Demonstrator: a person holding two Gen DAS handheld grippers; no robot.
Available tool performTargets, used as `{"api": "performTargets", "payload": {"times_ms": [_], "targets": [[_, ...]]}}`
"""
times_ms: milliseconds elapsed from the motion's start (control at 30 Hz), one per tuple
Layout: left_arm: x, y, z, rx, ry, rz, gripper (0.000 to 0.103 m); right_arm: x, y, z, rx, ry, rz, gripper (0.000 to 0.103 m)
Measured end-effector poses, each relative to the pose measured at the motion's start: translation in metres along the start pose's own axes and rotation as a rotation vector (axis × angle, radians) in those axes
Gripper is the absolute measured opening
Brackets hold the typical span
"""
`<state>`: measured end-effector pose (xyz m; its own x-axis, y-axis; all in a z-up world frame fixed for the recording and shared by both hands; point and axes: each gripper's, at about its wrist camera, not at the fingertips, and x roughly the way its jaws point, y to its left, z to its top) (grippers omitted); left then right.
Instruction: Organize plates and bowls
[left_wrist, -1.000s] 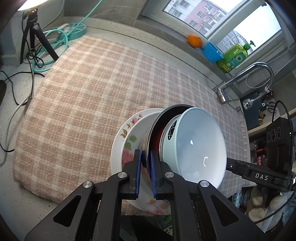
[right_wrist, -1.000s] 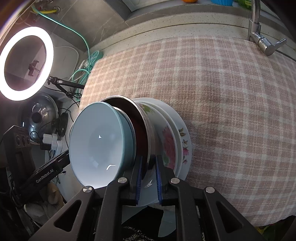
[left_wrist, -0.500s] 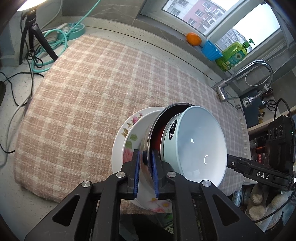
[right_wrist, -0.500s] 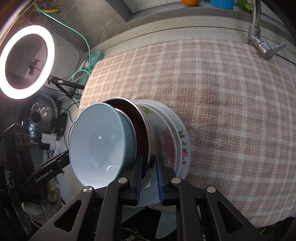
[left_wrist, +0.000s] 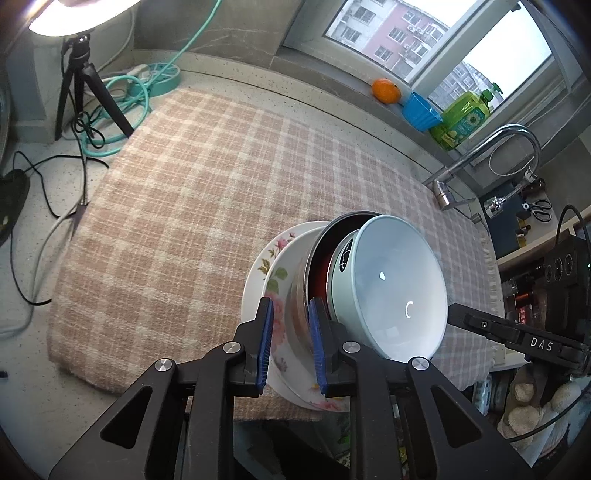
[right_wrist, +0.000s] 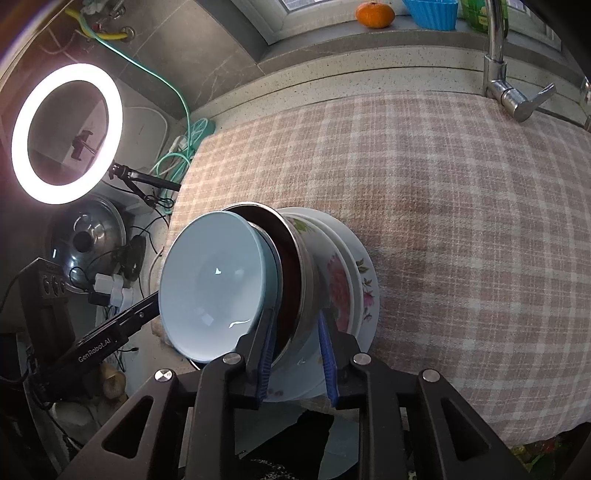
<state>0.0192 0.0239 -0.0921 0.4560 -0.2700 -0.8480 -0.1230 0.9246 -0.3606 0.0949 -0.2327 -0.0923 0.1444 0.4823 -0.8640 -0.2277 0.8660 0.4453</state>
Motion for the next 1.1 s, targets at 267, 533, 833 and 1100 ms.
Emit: {"api": "performTargets", "payload": {"times_ms": [267, 533, 833, 1100], "targets": [[-0.022, 0.003, -0.009, 0.017, -0.034, 0.018, 0.018, -0.022, 0.0, -0.019, -0.008, -0.074, -0.043, 0.03], [-0.051, -0.019, -0.026, 0.117, -0.102, 0.059, 0.029, -0.05, 0.013, -0.046, -0.068, -0.188, -0.126, 0.042], [-0.081, -0.052, -0.044, 0.233, -0.187, 0.087, 0.049, -0.078, 0.037, -0.073, -0.142, -0.318, -0.199, 0.049], [-0.088, -0.067, -0.052, 0.284, -0.215, 0.09, 0.057, -0.091, 0.051, -0.092, -0.195, -0.413, -0.257, 0.074]]}}
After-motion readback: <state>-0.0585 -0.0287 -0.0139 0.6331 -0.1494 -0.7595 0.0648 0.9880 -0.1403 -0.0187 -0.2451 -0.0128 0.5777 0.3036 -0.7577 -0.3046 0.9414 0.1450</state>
